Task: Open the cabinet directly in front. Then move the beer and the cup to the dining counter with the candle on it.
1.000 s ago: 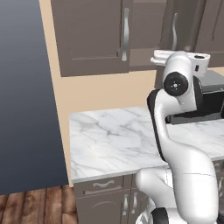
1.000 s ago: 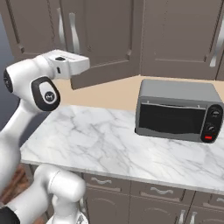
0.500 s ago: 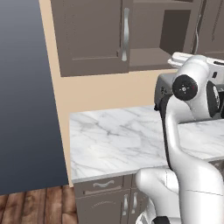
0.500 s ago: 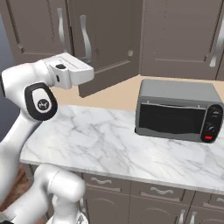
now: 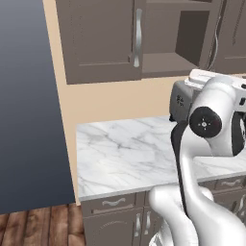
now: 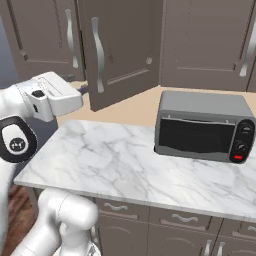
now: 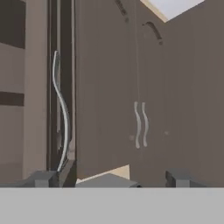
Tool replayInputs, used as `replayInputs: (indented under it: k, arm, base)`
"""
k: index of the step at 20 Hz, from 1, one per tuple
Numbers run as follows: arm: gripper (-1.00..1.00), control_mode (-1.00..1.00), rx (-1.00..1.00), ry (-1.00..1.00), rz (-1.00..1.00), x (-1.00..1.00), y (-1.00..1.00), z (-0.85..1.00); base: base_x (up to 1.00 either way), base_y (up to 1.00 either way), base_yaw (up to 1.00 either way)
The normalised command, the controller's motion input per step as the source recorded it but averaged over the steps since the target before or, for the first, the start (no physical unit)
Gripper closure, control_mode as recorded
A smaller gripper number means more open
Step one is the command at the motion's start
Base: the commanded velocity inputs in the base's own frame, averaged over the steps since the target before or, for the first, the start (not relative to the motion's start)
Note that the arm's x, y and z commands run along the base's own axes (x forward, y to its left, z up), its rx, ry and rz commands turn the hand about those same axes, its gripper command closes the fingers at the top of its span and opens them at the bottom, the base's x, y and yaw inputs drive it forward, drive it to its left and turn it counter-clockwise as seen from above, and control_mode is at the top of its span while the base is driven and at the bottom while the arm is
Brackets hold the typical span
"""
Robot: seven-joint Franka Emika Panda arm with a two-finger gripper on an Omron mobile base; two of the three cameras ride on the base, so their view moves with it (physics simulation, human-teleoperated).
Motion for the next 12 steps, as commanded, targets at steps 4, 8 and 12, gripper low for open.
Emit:
replayInputs:
  k: [4, 8, 12]
  arm:
    - [-1.00, -1.00, -0.09, -0.02, 0.00, 0.21, 0.98, 0.10]
    - [-1.00, -1.00, -0.08, -0.04, -0.05, 0.64, 0.77, 0.17]
    - [-1.00, -1.00, -0.03, 0.05, -0.09, 0.97, 0.29, 0.01]
  base:
    - [0.00, 0.00, 0.00]
    - [0.00, 0.00, 0.00]
    - [0.00, 0.00, 0.00]
